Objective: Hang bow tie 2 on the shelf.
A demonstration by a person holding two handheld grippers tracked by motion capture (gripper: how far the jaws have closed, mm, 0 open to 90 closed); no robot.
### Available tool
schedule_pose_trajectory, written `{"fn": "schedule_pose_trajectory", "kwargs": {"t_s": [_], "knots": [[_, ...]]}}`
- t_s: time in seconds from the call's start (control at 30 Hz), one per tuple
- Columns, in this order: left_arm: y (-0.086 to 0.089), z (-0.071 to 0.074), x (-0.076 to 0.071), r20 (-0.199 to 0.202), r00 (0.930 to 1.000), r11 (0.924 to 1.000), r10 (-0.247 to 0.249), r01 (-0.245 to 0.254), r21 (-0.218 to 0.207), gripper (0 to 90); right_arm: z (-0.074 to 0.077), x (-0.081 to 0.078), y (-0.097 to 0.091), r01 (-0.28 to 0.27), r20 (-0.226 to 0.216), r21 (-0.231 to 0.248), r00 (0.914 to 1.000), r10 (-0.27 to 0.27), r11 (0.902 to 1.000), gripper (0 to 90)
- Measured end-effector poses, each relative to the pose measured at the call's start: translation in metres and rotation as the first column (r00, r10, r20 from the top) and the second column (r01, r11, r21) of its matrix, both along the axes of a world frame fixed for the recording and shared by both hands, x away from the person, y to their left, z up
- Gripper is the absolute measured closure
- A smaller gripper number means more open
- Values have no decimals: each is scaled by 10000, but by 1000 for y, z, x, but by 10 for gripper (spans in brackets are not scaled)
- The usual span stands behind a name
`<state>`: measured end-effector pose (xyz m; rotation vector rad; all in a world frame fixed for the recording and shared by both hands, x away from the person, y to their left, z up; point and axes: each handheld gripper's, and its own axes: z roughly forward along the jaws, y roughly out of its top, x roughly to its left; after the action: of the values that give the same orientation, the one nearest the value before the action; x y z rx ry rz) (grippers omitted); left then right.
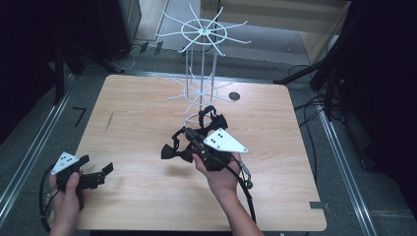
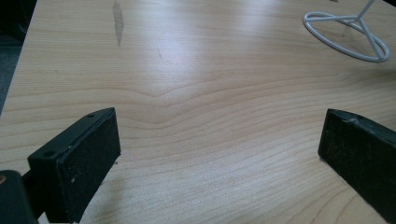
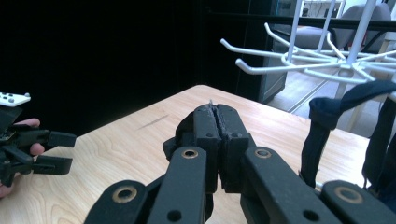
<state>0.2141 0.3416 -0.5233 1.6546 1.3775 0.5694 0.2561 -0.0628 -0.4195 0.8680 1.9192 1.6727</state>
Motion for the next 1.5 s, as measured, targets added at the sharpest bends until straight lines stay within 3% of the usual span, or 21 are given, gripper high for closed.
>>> {"fn": "schedule_pose_trajectory", "kwargs": {"t_s": [0.73, 1.5], "knots": [[0, 0, 0, 18, 10000, 10000, -24, 24, 47, 0, 20, 10, 3, 165, 316, 341, 9993, -175, 9993, 898], [0, 0, 0, 6, 10000, 10000, -18, 18, -2, 0, 29, 20, 6, 273, 350, 402, 9990, -287, 9988, 898]]}}
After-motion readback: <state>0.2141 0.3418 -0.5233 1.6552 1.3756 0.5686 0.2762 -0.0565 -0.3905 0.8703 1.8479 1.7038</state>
